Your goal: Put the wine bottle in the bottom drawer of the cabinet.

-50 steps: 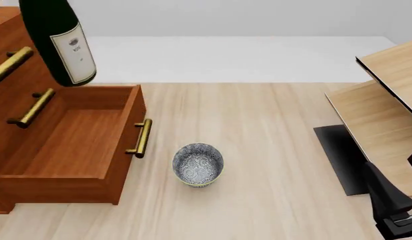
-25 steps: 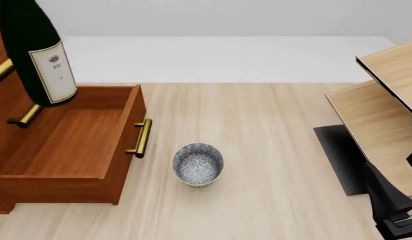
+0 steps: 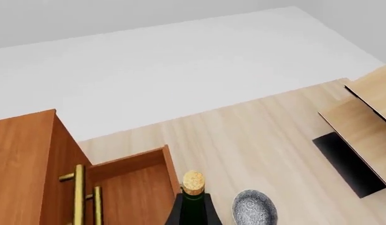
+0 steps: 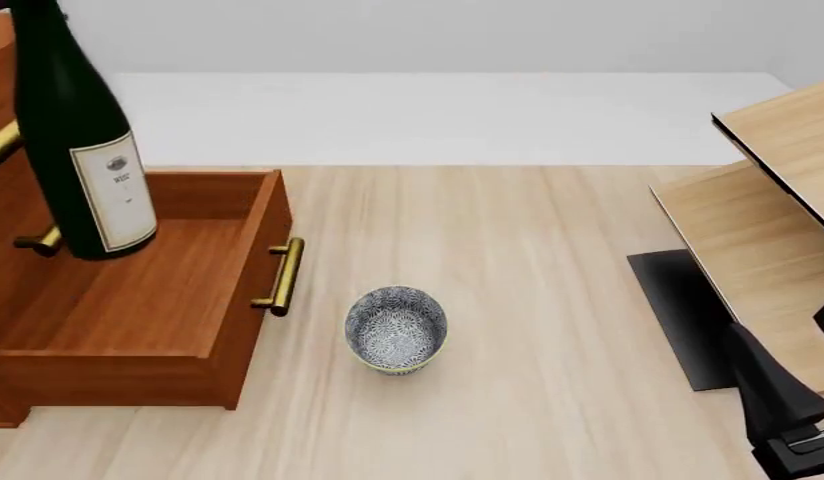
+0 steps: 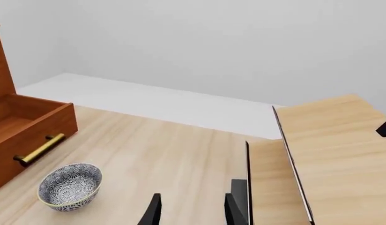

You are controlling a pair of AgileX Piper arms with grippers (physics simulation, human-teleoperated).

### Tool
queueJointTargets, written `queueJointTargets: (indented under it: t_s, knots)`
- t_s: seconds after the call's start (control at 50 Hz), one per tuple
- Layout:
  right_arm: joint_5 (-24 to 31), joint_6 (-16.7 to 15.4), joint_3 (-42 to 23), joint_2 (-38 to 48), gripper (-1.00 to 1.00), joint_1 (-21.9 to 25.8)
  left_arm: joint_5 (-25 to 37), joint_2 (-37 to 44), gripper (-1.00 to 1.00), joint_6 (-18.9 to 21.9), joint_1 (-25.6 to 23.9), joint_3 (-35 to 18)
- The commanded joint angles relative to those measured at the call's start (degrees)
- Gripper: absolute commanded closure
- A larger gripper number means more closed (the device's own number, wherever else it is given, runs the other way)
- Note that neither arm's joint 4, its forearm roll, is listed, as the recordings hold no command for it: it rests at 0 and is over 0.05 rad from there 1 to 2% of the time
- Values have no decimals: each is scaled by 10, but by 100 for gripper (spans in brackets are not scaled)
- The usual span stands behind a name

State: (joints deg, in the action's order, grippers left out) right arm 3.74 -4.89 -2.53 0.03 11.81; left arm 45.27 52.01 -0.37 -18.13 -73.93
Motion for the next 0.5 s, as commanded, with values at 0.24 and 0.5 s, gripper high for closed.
queueJointTargets:
  t_s: [0.24,0.5]
  knots:
    - [0,-2,1,0,-100,2,20,-6,100,-20,-2,24]
    - [0,-2,0,0,-100,4,20,-14,100,-36,9,42]
